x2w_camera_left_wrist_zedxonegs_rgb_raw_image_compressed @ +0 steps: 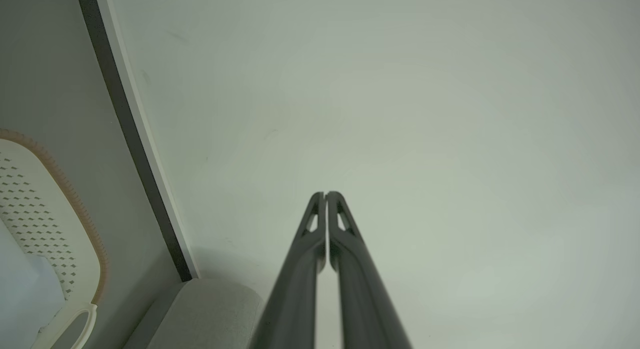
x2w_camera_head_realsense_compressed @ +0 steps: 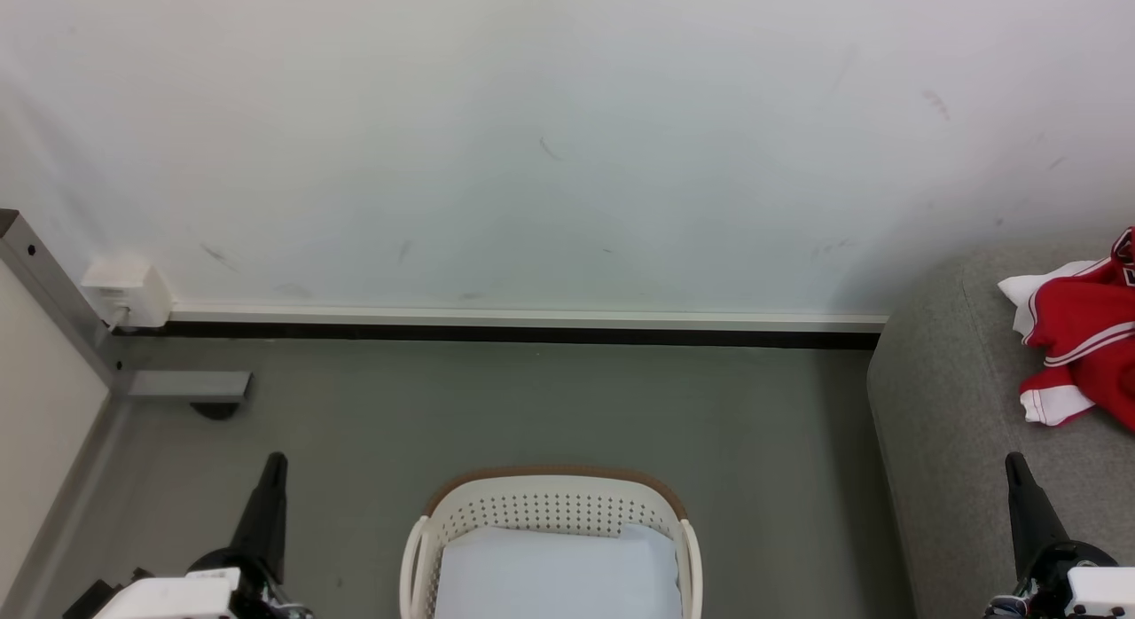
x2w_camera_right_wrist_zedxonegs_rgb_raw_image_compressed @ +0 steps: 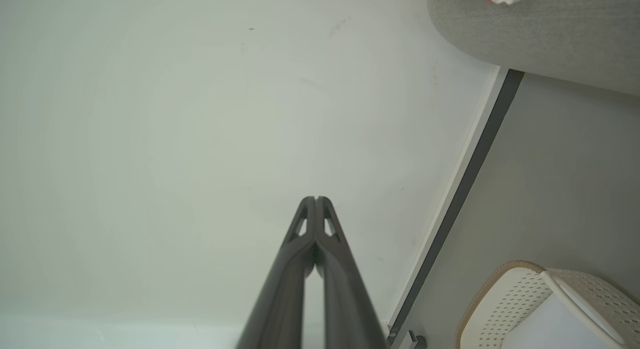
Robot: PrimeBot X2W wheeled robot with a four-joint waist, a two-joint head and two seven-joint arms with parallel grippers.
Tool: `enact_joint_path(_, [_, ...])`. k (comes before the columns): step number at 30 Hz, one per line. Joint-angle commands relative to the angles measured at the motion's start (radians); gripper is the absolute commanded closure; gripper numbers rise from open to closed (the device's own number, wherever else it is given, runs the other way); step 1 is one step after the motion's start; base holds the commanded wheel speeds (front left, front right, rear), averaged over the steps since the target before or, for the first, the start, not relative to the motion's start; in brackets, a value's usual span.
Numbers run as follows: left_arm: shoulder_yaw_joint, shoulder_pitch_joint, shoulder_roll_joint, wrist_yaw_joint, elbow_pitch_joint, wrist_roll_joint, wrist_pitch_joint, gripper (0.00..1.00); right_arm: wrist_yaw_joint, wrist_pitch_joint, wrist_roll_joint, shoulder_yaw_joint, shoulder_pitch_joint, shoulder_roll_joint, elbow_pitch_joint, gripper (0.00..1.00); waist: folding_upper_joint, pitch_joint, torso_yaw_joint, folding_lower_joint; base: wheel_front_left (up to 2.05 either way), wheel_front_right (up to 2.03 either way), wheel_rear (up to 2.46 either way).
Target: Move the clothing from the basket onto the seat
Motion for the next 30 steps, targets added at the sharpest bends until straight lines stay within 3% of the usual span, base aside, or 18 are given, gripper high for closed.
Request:
enact_joint_path(1, [0.002, -0.007, 0.002, -0.005, -0.003, -0.014, 0.004, 1.0, -0.002, 0.003, 0.002, -0.003, -0.013, -0.007, -0.005, 1.0, 0.0, 0.0, 0.0, 0.0, 0.0, 0.0, 0.0])
enact_joint_path(30, [0.002, -0.007, 0.002, -0.005, -0.003, -0.014, 0.004, 1.0, -0.002, 0.003, 0.002, -0.003, -0.013, -0.007, -0.005, 1.0, 0.0, 0.0, 0.0, 0.0, 0.0, 0.0, 0.0])
